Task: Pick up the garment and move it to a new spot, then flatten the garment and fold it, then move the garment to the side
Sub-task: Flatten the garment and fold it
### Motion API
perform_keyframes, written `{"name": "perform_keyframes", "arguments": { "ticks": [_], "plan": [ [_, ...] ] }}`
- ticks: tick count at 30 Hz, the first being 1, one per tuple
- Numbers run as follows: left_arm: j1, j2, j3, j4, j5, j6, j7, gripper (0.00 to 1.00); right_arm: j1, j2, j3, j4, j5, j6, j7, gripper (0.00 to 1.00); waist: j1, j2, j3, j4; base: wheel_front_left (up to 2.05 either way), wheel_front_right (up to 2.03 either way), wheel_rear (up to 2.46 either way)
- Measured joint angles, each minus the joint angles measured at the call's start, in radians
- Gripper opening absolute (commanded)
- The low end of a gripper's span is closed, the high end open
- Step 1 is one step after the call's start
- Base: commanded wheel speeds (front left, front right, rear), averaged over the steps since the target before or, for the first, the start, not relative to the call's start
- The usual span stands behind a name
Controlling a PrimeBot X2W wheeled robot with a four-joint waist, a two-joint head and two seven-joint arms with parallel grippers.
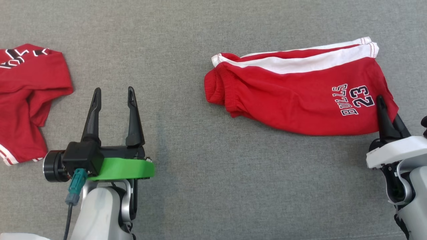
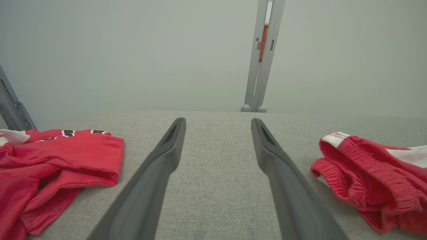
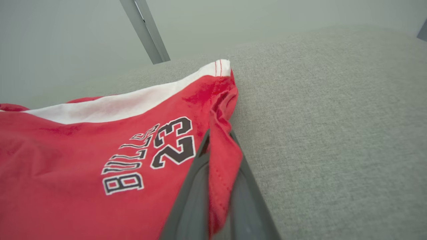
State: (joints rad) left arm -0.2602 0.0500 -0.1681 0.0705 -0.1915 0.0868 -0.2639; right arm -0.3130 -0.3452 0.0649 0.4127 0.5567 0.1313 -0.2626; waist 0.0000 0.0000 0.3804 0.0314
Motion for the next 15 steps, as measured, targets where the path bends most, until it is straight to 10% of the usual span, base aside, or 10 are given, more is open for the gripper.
{"name": "perform_keyframes", "arguments": {
  "ticks": [8,15],
  "plan": [
    [0.016,0.000,-0.025,0.017,-0.020,-0.003,0.000,1.00,-0.067,-0.003,0.044,-0.169,-0.126,0.000,0.081,0.00,0.0000,0.0000,-0.058,-0.006,0.00,0.00,0.00],
    [0.028,0.000,-0.050,0.024,-0.037,-0.003,0.000,1.00,-0.167,0.087,0.292,-0.283,-0.153,-0.001,0.193,0.00,-0.0001,0.0000,-0.095,0.014,0.00,0.00,0.00]
  ]
}}
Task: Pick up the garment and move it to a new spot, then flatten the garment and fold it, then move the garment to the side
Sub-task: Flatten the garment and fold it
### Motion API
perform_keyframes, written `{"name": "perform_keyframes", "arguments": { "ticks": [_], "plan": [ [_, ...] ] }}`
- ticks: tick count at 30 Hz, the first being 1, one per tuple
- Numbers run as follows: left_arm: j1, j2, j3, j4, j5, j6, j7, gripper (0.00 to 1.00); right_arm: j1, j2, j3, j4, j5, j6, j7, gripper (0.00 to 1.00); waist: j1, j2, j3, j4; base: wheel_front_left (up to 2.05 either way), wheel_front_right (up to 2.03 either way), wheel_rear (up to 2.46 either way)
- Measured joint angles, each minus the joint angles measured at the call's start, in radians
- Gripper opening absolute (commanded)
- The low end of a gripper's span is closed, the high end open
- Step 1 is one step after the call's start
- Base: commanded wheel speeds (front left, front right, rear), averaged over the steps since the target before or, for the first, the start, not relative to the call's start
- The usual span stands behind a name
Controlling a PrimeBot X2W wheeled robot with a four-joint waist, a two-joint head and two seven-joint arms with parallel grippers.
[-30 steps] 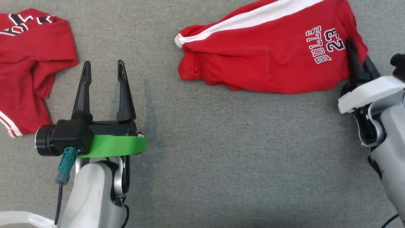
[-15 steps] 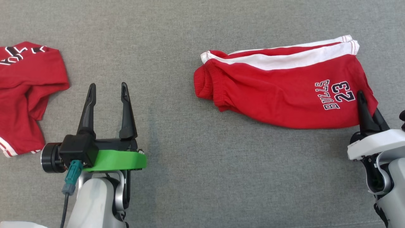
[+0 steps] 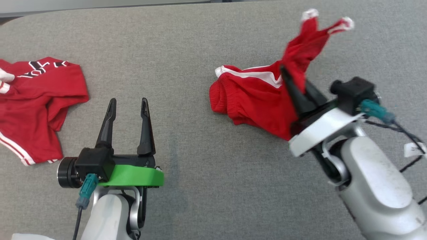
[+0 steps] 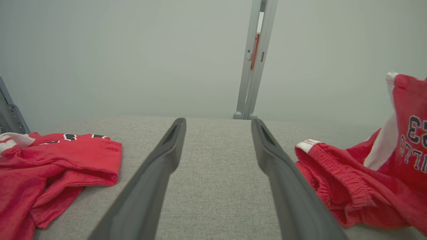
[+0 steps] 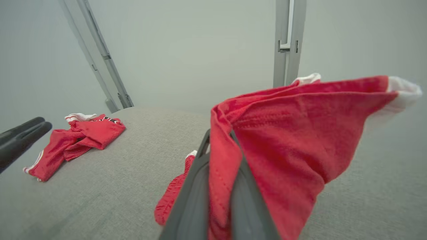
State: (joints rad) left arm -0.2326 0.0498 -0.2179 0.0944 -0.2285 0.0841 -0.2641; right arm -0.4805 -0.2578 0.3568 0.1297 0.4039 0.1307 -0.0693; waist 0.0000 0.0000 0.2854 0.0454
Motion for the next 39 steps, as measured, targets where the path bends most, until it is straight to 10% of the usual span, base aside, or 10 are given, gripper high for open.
{"name": "perform_keyframes", "arguments": {
  "ticks": [8,10,19,29,39],
  "plan": [
    [0.002,0.000,-0.017,0.004,-0.018,0.006,0.000,1.00,-0.023,0.080,0.243,0.118,0.073,0.000,0.012,0.08,0.0000,0.0000,-0.012,0.040,0.00,0.00,0.00],
    [0.007,0.000,-0.017,0.005,-0.019,0.009,0.000,1.00,-0.019,0.082,0.254,0.141,0.079,0.000,-0.012,1.00,0.0000,0.0000,-0.014,0.045,0.00,0.00,0.00],
    [0.031,0.002,0.002,0.012,-0.008,0.014,0.000,1.00,0.024,0.056,0.151,0.057,0.051,0.000,-0.181,1.00,0.0000,0.0000,-0.023,0.015,0.00,0.00,0.00],
    [0.077,0.032,0.044,0.015,0.005,0.018,0.000,1.00,0.256,0.001,-0.220,-0.047,-0.031,0.000,-0.192,1.00,0.0000,0.0000,-0.065,-0.035,0.00,0.00,0.00],
    [0.161,0.056,0.050,0.034,0.005,0.022,0.000,1.00,0.428,0.040,-0.317,-0.102,-0.061,0.000,-0.137,1.00,0.0000,0.0000,-0.151,-0.068,0.00,0.00,0.00]
  ]
}}
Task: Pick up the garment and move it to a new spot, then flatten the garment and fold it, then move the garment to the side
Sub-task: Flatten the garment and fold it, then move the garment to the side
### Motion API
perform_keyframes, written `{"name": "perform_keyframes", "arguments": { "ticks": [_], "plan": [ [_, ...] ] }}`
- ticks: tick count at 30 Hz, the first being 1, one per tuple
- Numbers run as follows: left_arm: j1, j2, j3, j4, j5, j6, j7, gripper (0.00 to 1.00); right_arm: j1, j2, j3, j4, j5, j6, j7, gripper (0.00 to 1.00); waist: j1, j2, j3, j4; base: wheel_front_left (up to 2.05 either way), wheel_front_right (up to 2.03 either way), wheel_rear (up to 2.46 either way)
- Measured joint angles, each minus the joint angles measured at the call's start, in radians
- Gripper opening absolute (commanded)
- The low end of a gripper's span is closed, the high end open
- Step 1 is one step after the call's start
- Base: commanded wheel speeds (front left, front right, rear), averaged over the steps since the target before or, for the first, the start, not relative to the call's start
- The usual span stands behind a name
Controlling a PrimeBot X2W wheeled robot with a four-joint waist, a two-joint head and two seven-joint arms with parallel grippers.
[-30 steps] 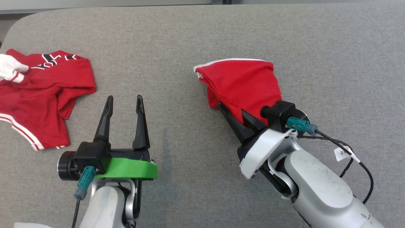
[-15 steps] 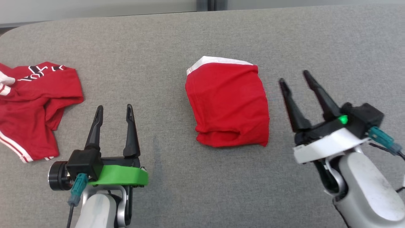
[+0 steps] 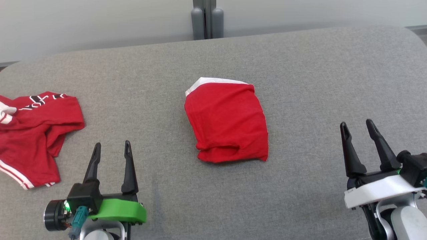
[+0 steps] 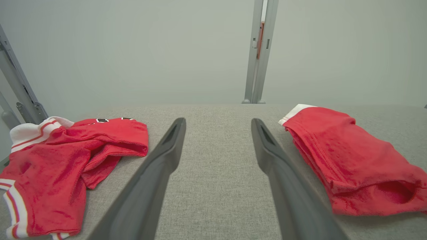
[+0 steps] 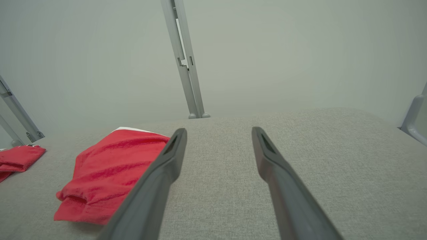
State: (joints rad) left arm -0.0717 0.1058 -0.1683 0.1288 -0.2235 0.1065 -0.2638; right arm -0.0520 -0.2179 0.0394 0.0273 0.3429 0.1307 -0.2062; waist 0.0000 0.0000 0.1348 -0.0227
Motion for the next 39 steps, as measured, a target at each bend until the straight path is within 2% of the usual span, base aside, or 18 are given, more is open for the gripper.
{"name": "perform_keyframes", "arguments": {
  "ticks": [8,16,39],
  "plan": [
    [0.085,0.010,-0.002,0.001,-0.006,0.010,0.016,1.00,0.094,0.038,-0.019,-0.040,-0.018,0.000,0.054,1.00,0.0000,0.0000,-0.083,-0.004,0.00,0.00,0.00],
    [0.111,0.024,-0.001,-0.009,-0.013,0.017,0.030,1.00,0.125,0.049,-0.026,-0.070,-0.029,0.000,0.091,1.00,0.0000,0.0000,-0.134,0.001,0.00,0.00,0.00],
    [0.093,0.038,-0.020,-0.016,-0.019,0.025,0.033,1.00,0.126,0.059,-0.037,-0.073,-0.030,0.000,0.108,1.00,0.0000,0.0000,-0.112,0.010,0.00,0.00,0.00]
  ]
}}
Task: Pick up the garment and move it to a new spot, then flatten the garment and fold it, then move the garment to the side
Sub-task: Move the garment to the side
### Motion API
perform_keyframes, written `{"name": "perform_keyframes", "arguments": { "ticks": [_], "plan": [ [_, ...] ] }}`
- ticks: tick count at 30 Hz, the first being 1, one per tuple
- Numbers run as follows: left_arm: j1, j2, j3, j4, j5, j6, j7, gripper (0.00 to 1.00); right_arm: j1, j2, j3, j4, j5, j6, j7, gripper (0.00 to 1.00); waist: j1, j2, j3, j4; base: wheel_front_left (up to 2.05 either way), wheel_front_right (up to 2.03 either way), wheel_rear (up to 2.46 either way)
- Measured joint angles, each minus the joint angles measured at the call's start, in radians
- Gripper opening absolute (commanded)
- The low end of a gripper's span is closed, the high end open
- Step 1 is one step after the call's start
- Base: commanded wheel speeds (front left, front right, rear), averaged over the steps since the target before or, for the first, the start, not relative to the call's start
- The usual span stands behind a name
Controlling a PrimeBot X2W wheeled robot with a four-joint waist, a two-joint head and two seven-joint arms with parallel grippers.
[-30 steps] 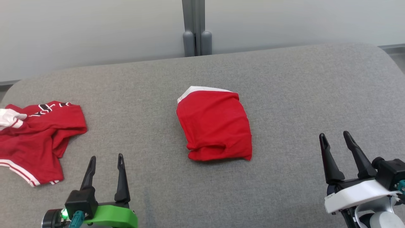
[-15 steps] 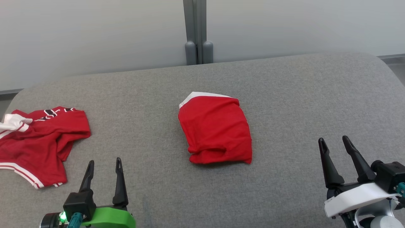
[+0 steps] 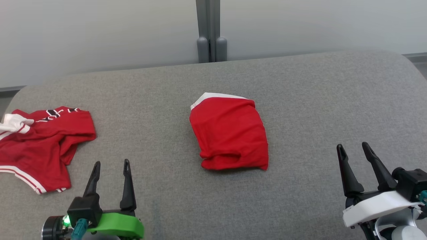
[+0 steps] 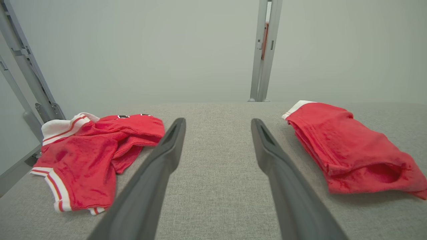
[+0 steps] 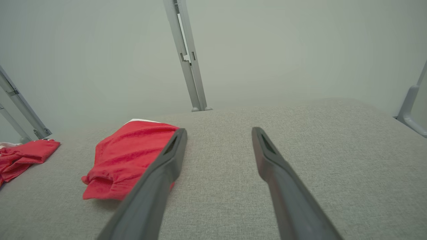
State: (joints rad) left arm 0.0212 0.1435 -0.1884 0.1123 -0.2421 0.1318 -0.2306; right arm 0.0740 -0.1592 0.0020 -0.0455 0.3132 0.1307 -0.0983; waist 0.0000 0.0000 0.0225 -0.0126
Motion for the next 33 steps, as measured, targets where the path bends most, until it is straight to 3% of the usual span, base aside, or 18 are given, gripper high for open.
{"name": "perform_keyframes", "arguments": {
  "ticks": [11,27,28,29,30,31,33],
  "plan": [
    [-0.151,-0.017,-0.040,-0.035,0.026,-0.017,-0.019,1.00,-0.153,-0.077,0.058,0.101,0.048,0.000,0.013,1.00,0.0000,0.0000,0.117,0.067,0.00,0.00,0.00],
    [-0.237,-0.066,-0.065,-0.016,0.042,-0.026,-0.032,1.00,-0.449,-0.108,0.308,0.528,0.215,0.000,0.009,1.00,0.0000,0.0000,0.285,0.207,0.00,0.00,0.00],
    [-0.237,-0.067,-0.064,-0.017,0.043,-0.026,-0.032,1.00,-0.457,-0.110,0.319,0.537,0.229,0.000,0.009,0.86,0.0000,0.0000,0.289,0.209,0.00,0.00,0.00],
    [-0.237,-0.068,-0.061,-0.018,0.045,-0.026,-0.032,1.00,-0.469,-0.114,0.334,0.548,0.244,0.000,0.010,0.50,0.0000,0.0000,0.294,0.209,0.00,0.00,0.00],
    [-0.238,-0.068,-0.060,-0.018,0.047,-0.027,-0.032,1.00,-0.479,-0.119,0.346,0.555,0.255,0.000,0.009,0.20,0.0000,0.0000,0.297,0.208,0.00,0.00,0.00],
    [-0.238,-0.069,-0.058,-0.018,0.051,-0.028,-0.032,1.00,-0.488,-0.121,0.357,0.560,0.262,0.000,0.007,0.00,0.0000,0.0000,0.299,0.205,0.00,0.00,0.00],
    [-0.239,-0.070,-0.056,-0.021,0.059,-0.030,-0.032,1.00,-0.501,-0.127,0.380,0.570,0.285,0.000,-0.011,0.00,0.0000,0.0000,0.301,0.194,0.00,0.00,0.00]
  ]
}}
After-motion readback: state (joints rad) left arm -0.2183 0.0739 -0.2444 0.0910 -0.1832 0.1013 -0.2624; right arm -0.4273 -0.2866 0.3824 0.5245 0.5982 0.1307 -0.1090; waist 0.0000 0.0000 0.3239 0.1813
